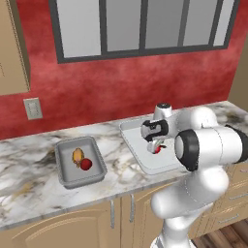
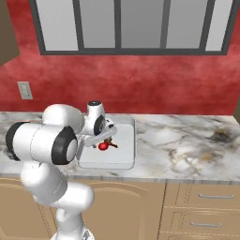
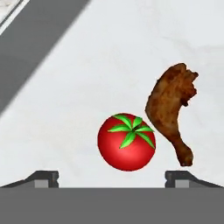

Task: Place one tomato and one chicken drumstick in each tupperware on the nearby counter, to pack two identical lunches.

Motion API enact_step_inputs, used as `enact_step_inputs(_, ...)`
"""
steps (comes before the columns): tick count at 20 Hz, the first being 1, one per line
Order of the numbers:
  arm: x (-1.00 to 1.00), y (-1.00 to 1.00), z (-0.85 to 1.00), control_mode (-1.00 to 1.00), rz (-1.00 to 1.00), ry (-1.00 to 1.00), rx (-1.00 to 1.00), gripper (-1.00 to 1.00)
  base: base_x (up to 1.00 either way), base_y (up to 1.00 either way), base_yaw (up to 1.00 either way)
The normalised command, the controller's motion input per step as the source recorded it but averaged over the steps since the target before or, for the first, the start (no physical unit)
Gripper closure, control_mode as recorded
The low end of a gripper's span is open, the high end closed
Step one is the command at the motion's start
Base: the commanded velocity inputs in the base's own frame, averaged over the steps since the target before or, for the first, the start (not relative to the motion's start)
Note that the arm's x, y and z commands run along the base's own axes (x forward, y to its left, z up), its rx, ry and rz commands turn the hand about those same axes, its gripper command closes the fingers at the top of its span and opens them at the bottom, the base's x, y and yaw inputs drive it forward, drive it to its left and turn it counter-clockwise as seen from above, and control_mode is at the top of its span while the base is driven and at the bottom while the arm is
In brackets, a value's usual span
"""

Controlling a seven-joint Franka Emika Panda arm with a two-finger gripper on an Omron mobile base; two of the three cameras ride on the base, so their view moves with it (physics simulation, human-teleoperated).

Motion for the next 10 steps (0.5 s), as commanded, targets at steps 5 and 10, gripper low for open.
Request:
enact_step_inputs(5,-1.00,-0.33,1.00,-1.00,-0.04,-0.07,0.00,-1.00,0.00,0.00,0.00)
enact_step_inputs(10,-0.90,-0.38,1.00,-1.00,0.00,-0.09,0.00,-1.00,0.00,0.00,0.00)
